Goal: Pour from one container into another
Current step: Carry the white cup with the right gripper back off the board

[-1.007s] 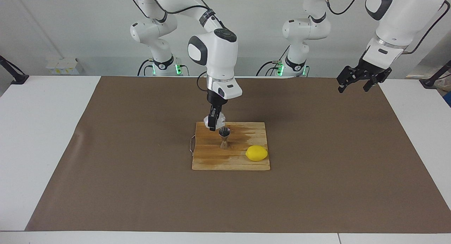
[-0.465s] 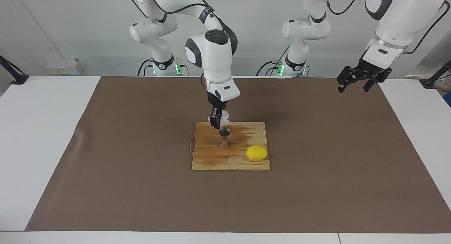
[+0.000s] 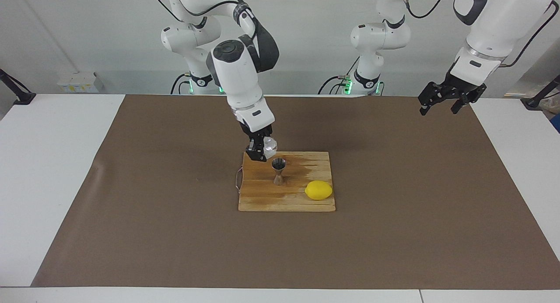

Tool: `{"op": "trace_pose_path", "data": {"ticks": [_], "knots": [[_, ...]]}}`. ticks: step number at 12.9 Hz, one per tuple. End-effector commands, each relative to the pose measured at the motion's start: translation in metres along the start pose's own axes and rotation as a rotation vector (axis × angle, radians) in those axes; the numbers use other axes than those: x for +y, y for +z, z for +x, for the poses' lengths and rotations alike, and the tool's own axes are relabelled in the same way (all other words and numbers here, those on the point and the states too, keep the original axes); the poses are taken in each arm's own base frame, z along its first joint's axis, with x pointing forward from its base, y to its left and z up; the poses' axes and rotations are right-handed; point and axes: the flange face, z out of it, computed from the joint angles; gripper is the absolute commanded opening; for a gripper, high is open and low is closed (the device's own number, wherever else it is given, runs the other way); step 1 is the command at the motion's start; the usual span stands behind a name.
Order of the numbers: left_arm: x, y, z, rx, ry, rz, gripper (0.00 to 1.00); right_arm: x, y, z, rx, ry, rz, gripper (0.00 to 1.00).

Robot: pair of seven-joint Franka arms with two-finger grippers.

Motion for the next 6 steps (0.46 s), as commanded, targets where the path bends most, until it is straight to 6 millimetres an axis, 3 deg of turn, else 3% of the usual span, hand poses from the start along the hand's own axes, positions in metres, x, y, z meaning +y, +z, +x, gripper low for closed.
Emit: {"op": "trace_pose_path", "data": {"ticks": [1,3,6], "knots": [[-0.004,0.000,-0.003,-0.010,0.001,0.019,1.00,0.016,0.005,-0.045,0.103,-0.008,0.042,0.06],[-0.004,-0.001,-0.003,-0.009,0.001,0.019,1.00,0.028,0.020,-0.088,0.167,-0.032,0.053,0.06],[-0.004,-0.001,-0.003,-0.009,0.001,0.019,1.00,0.043,0.052,-0.170,0.294,-0.030,0.066,0.07]]}}
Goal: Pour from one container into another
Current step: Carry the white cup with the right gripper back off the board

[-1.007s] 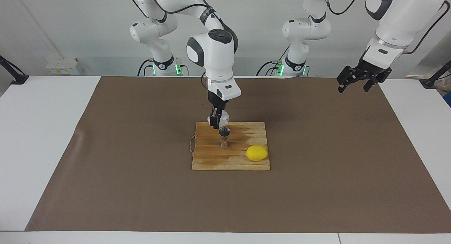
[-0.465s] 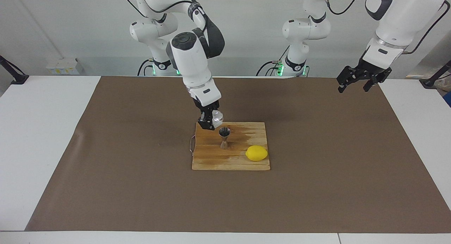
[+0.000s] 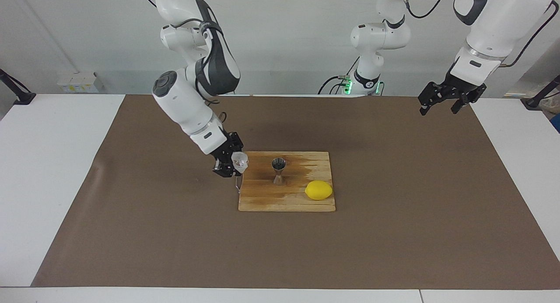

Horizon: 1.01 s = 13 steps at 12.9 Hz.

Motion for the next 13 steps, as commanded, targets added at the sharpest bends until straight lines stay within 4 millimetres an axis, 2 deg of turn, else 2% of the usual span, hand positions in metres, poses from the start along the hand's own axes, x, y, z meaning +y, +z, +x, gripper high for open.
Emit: {"op": "trace_pose_path", "data": {"ticks": [1,3,5,8,10,12,13], "knots": [[-0.004,-0.001,-0.003,-0.009,0.001,0.019,1.00,-0.005,0.000,-0.069,0.092,-0.004,-0.006,0.07],[-0.003,0.000,-0.003,-0.010,0.003,0.019,1.00,-0.001,-0.002,-0.122,0.112,-0.021,-0.019,0.07],[-0.004,0.002,-0.010,-0.048,0.001,0.022,1.00,-0.002,-0.002,-0.156,0.122,-0.035,-0.026,0.07],[0.010,-0.002,-0.011,-0.035,0.027,0.020,1.00,0.000,0.014,-0.194,0.128,-0.095,-0.017,0.07],[0.038,0.001,-0.017,-0.036,0.074,0.020,1.00,-0.002,0.035,-0.206,0.173,-0.112,-0.018,0.09],[0.039,0.003,-0.016,-0.030,0.091,0.019,1.00,-0.003,0.057,-0.225,0.211,-0.107,-0.020,0.10],[0.033,0.002,-0.014,-0.020,0.085,0.018,1.00,-0.003,0.059,-0.227,0.221,-0.116,-0.037,0.18]]}}
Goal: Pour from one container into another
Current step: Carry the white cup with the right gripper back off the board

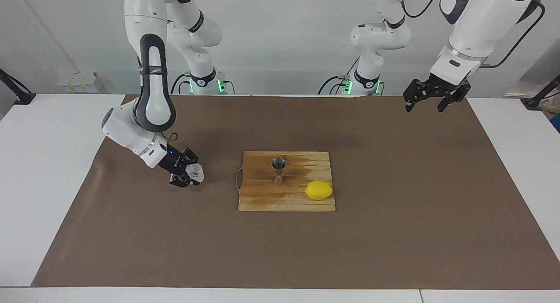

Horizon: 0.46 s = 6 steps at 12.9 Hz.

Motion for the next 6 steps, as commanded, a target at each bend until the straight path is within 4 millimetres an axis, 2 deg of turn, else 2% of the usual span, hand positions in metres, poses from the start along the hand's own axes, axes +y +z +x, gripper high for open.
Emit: {"op": "trace_pose_path", "data": {"ticks": [1,2,6], "knots": [[-0.010,-0.004,-0.003,0.034,0.002,0.012,1.00,0.000,0.003,-0.011,0.023,-0.005,-0.037,0.95],[-0.011,-0.005,-0.001,0.045,0.003,0.013,1.00,0.002,-0.001,-0.006,0.024,-0.005,-0.044,1.00],[-0.016,-0.011,0.007,0.085,0.047,0.007,1.00,0.007,-0.050,0.030,-0.055,-0.064,-0.043,1.00]]}}
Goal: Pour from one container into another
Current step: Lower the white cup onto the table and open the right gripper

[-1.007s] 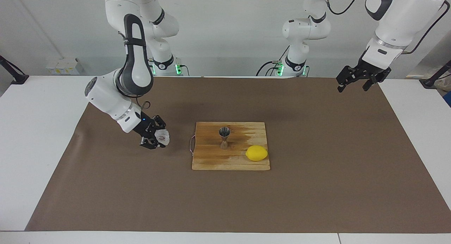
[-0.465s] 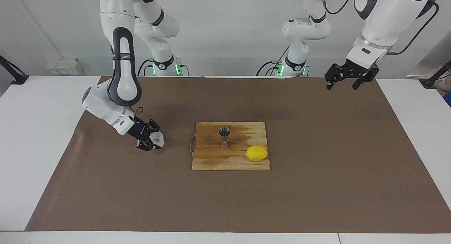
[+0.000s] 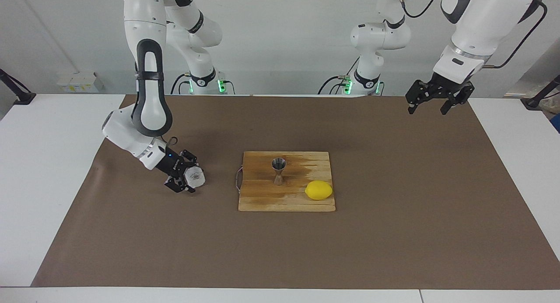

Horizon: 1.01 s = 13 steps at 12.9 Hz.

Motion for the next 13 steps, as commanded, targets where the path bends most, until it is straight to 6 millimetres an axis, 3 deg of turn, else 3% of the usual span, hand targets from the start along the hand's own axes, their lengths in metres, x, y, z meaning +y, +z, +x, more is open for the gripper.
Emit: {"op": "trace_pose_path", "data": {"ticks": [1,5,10,13], "knots": [[-0.002,-0.002,-0.003,0.011,0.023,0.011,1.00,-0.002,-0.036,0.026,-0.054,0.017,0.030,1.00],[-0.004,0.000,-0.006,-0.006,0.016,0.012,1.00,-0.011,-0.065,0.060,-0.187,0.300,0.118,1.00],[-0.004,0.000,-0.006,-0.005,0.016,0.012,1.00,-0.013,-0.060,0.072,-0.460,0.645,0.071,1.00],[-0.005,0.000,-0.006,-0.005,0.014,0.012,1.00,-0.002,-0.080,0.081,-0.571,0.816,0.018,1.00]]}}
